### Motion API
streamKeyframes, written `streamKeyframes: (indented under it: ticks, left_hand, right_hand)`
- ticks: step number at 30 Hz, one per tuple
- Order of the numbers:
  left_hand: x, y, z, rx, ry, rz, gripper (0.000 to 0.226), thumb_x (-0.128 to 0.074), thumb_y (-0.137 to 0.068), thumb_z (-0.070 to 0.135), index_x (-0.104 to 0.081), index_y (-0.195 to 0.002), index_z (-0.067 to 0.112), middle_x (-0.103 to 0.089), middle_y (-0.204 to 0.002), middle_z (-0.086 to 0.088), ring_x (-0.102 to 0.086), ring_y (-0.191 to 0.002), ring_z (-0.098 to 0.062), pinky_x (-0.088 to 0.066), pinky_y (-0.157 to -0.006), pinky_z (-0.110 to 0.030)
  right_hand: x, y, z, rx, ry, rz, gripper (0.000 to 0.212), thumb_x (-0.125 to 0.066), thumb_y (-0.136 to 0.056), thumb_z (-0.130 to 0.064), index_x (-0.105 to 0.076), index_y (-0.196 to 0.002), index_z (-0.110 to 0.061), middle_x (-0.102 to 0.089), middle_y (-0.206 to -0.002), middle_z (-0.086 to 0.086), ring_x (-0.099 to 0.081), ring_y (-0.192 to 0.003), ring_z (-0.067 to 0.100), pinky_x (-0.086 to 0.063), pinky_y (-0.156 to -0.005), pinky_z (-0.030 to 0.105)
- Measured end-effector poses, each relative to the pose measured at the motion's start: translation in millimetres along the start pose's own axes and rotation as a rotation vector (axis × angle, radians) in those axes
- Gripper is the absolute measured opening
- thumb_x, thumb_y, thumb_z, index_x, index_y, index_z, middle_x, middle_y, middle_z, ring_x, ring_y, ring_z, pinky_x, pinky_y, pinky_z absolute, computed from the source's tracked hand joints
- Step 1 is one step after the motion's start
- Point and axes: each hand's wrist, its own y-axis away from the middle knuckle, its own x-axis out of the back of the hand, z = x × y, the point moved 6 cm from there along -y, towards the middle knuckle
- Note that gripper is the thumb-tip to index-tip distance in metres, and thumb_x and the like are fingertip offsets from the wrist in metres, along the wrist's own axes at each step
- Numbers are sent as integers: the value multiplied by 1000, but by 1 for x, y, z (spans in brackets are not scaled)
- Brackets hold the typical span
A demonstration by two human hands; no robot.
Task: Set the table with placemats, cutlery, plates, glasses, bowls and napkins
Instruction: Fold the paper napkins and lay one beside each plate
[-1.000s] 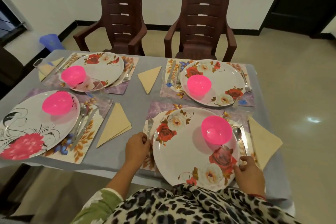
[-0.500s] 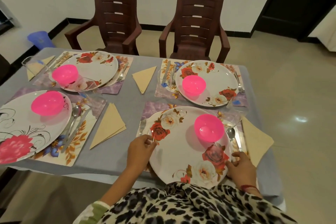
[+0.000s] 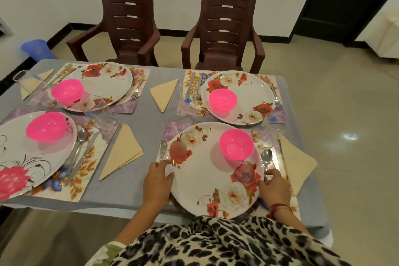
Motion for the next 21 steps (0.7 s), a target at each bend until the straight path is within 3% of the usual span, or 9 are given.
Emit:
streamKeyframes:
  ticks: [3,7,11,14,18,21]
  left_hand:
    - [0,-2,4,8,59,-12,34,-62,-90,16,-58,-124,19,-52,-117,-5,-56,-97,-18,-43,-81,-23]
    - [-1,-6,6,4,79,-17,37,-62,-89,16,-58,-126,19,-51,-118,-5,-57,-105,-22,-46,-88,-29]
    - [3,-5,4,11,-1,-6,40,-62,-89,24,-54,-128,21,-52,-118,-4,-58,-101,-20,-46,-80,-30]
    - [7,-3,4,11,-39,43,42,-64,-88,29,-54,-127,19,-53,-115,-4,-56,-97,-19,-45,-73,-29]
    - [4,-1,7,-15,-42,36,38,-63,-88,30,-55,-124,19,-53,-115,-4,-55,-100,-21,-45,-73,-30]
    - [2,0,9,-25,-34,30,37,-62,-88,28,-56,-124,19,-53,-117,-5,-54,-104,-23,-46,-77,-33]
  right_hand:
    - [1,-3,-4,7,0,1,23,-65,-83,-18,-57,-103,-12,-62,-69,7,-55,-65,21,-37,-63,29]
    - [-3,-13,-5,19,25,-12,27,-66,-82,-21,-57,-107,-13,-64,-73,7,-59,-66,21,-42,-61,29]
    - [6,-13,-1,33,3,-25,26,-68,-82,-23,-59,-103,-13,-66,-79,6,-59,-72,21,-43,-63,29]
    - [26,-11,10,48,-37,90,24,-67,-83,-27,-61,-101,-11,-66,-93,8,-59,-84,24,-45,-72,31]
    - [20,-6,19,92,48,51,20,-64,-85,-19,-64,-103,-10,-65,-97,10,-56,-83,22,-39,-70,27]
    - [10,-4,11,172,73,31,20,-65,-84,-24,-64,-103,-15,-64,-94,7,-59,-83,22,-46,-70,31]
